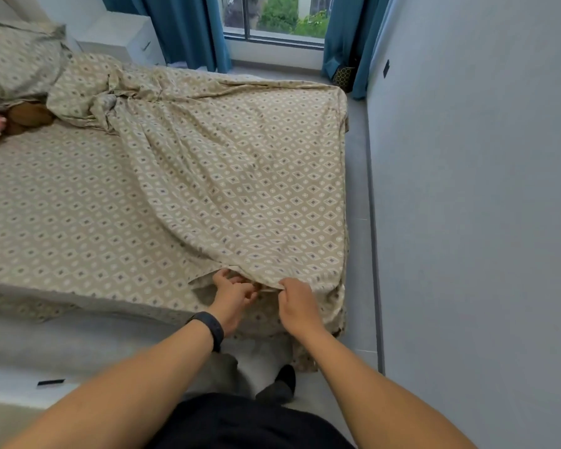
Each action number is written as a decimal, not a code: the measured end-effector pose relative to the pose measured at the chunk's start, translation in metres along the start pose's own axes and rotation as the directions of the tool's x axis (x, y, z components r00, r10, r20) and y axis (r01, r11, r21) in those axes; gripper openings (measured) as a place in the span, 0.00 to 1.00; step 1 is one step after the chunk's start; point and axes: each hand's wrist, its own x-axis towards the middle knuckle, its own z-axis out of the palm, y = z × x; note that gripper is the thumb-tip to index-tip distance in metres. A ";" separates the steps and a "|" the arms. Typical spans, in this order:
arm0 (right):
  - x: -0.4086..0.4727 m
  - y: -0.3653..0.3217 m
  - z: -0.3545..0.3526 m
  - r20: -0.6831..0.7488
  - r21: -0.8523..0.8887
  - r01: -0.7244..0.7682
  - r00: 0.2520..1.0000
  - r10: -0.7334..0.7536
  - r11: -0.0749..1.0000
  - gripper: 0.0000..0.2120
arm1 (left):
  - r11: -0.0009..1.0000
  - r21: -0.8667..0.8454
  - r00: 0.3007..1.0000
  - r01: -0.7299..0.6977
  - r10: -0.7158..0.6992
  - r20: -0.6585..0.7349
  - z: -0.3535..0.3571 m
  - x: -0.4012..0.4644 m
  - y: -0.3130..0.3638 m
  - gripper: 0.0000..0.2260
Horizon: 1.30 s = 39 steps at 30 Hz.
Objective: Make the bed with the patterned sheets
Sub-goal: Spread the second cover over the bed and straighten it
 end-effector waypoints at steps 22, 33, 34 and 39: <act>0.081 -0.041 -0.089 -0.546 -0.342 -0.443 0.811 0.208 0.829 0.11 | 0.566 0.713 0.867 -0.413 0.485 0.116 -0.081 0.163 0.176 0.04; 0.124 -0.150 -0.073 -0.567 -0.277 -0.294 0.818 0.091 0.915 0.18 | 0.153 0.757 0.771 -0.636 0.165 0.615 -0.030 0.131 0.169 0.38; 0.122 -0.157 -0.068 -0.555 -0.290 -0.282 0.828 0.079 0.914 0.17 | 0.164 0.765 0.782 -0.623 0.175 0.599 -0.024 0.128 0.168 0.39; 0.108 -0.159 -0.062 -0.495 -0.377 -0.211 0.869 -0.003 0.902 0.13 | 0.113 0.861 0.856 -0.495 0.232 0.462 -0.011 0.132 0.184 0.12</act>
